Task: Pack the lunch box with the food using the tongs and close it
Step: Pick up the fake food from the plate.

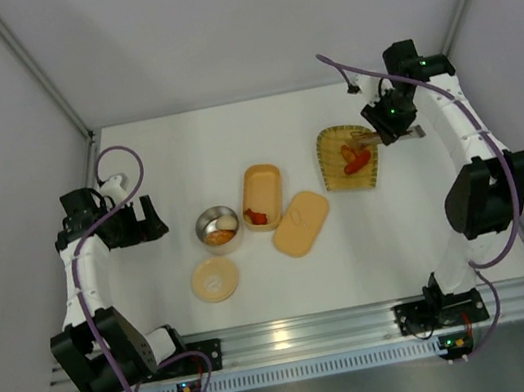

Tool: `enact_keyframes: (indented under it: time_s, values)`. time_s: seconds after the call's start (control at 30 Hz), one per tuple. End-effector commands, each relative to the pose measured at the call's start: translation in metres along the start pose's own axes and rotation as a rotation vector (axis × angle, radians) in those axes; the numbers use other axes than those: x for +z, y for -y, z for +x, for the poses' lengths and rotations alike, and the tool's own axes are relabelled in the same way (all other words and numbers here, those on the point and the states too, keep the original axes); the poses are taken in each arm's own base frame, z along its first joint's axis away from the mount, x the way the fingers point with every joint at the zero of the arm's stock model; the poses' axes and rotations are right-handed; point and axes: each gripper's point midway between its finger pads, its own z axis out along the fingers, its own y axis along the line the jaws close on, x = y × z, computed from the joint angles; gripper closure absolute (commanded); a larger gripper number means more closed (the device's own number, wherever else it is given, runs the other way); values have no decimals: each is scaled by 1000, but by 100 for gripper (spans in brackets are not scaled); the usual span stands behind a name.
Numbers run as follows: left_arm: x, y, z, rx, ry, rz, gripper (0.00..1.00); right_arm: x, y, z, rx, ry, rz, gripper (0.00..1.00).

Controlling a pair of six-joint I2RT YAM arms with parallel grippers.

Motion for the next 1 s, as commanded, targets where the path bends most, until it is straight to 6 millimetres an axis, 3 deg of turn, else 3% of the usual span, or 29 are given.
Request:
enact_keyframes:
  time_s: [0.0,0.37,0.97]
  values:
    - [2,0,-7,12,35,15,2,-10,3,-18,31,44,23,66]
    - [3,0,-7,3,32,21,2,13,-12,-31,32,-6,11,65]
    - [7,-2,-7,3,30,21,2,44,-8,-41,62,-63,8,59]
